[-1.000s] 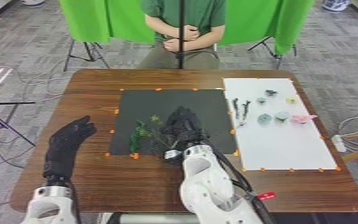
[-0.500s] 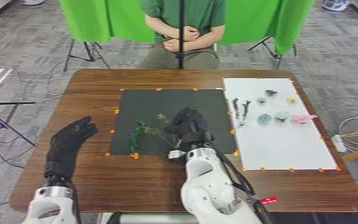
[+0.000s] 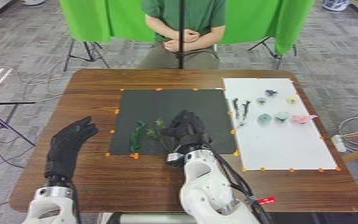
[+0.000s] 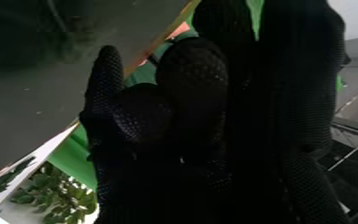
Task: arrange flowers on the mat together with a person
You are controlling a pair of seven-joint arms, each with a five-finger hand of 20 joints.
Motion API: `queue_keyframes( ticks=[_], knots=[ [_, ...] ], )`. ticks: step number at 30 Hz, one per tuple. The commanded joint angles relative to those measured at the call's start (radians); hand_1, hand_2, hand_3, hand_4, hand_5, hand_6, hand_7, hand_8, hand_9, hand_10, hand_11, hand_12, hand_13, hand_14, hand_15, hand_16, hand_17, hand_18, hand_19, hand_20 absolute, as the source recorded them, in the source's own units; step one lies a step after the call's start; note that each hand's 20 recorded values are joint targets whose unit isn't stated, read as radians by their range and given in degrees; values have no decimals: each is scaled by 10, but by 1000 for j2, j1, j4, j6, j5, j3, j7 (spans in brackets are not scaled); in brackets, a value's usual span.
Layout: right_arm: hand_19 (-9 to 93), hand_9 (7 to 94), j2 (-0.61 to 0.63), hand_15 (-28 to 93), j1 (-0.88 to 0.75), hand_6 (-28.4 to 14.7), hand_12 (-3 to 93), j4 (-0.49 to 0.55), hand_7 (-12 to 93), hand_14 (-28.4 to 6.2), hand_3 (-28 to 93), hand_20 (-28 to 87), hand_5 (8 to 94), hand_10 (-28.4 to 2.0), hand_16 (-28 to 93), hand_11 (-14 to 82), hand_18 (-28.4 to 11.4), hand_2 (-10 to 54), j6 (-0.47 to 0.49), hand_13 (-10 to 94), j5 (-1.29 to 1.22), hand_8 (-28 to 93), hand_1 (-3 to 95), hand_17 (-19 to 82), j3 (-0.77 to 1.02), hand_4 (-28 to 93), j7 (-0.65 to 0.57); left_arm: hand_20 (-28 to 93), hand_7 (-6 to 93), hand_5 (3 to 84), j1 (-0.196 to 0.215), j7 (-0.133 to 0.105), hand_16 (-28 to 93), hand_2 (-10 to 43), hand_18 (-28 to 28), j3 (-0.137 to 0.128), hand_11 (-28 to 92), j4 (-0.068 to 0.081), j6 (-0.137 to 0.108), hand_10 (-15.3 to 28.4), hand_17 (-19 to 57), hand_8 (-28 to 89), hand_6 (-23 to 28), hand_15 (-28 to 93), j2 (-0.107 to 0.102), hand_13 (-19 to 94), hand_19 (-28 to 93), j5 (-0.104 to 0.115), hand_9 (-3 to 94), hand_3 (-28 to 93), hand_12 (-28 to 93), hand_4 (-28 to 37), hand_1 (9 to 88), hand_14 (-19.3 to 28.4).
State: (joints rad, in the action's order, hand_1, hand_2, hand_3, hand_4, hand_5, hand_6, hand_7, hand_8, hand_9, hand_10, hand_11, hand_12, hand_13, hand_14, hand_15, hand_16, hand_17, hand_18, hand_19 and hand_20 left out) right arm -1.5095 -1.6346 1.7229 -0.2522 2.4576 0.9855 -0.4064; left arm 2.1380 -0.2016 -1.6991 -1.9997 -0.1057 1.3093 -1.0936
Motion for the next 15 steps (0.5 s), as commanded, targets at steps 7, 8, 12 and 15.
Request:
queue_keyframes(
  ticks=[7, 8, 12, 15],
  knots=[
    [605, 852, -15, 737, -1, 8, 309, 31, 281, -147, -283, 500, 848, -107, 390, 483, -204, -95, -7, 659, -26, 101, 811, 255, 47, 412, 48, 188, 170, 479, 8, 2, 26, -76, 166, 4, 209, 7, 15, 131, 9, -61, 47, 255, 8, 364, 169, 6, 465, 659, 146, -179, 284, 184],
    [604, 851, -14, 736, 5, 7, 308, 44, 281, -147, -283, 499, 847, -107, 390, 483, -203, -95, -11, 658, -48, 101, 810, 254, 62, 411, 62, 188, 170, 479, 9, 4, 26, -76, 166, 3, 208, 5, 14, 130, 9, -61, 47, 255, 8, 364, 169, 6, 465, 658, 146, -179, 284, 184],
    [585, 841, 22, 707, 35, 4, 295, 126, 269, -144, -283, 492, 830, -114, 376, 460, -196, -95, 14, 645, -291, 93, 781, 242, 144, 437, 146, 188, 170, 478, -1, 3, 27, -77, 166, 8, 207, 12, 21, 131, 8, -61, 47, 255, 10, 363, 169, 7, 465, 659, 145, -179, 284, 184],
    [521, 804, 82, 621, 41, 6, 272, 206, 237, -144, 619, 464, 778, -121, 336, 370, -181, -79, 74, 618, -711, -61, 361, 221, 267, -112, 260, 188, 170, 478, -36, -2, 27, -78, 166, 15, 207, 29, 50, 131, 8, -61, 47, 253, 13, 363, 169, 0, 465, 659, 145, -180, 284, 184]
  ],
)
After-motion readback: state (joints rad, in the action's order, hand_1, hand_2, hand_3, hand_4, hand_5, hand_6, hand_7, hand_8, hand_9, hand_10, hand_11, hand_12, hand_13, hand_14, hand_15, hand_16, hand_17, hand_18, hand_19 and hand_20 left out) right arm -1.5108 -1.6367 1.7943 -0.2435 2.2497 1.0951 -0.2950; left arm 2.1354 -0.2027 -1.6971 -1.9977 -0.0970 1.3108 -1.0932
